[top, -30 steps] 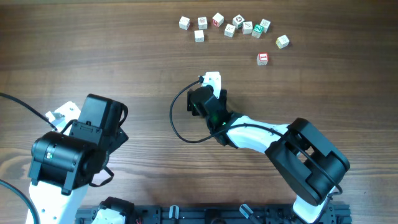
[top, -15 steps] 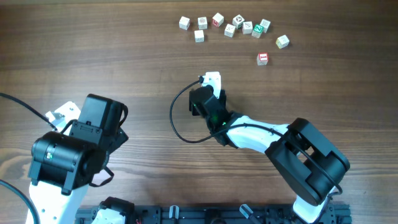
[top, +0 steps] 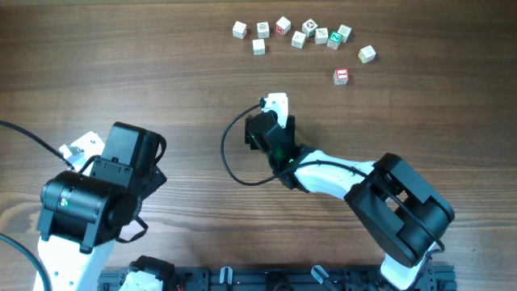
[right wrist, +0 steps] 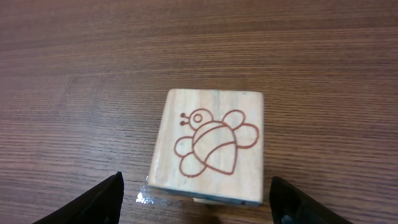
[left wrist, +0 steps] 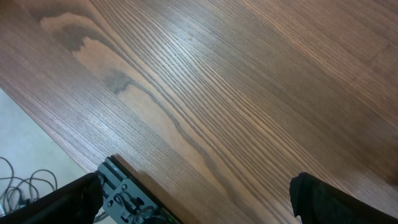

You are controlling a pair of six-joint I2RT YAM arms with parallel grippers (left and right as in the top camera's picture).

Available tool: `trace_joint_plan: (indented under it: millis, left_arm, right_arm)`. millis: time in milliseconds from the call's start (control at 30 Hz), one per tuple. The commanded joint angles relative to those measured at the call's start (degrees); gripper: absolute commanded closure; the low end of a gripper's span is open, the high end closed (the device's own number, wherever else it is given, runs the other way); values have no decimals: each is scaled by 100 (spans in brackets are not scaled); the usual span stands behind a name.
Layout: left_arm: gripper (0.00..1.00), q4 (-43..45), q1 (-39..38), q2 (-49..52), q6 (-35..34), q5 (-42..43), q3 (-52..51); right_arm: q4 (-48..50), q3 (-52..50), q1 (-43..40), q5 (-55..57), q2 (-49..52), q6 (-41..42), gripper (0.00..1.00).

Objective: Form a tower

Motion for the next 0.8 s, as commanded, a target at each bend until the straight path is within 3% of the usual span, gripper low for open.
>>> trace_joint_plan:
  millis: [0, 767]
  left_arm:
    - [0, -4, 33, -22, -111, -13, 0]
    - [0, -4, 33, -22, -111, -13, 0]
  right_arm:
    - [-33, -11, -20, 323, 94, 13, 26]
    - [-221, -11, -20, 789, 94, -4, 26]
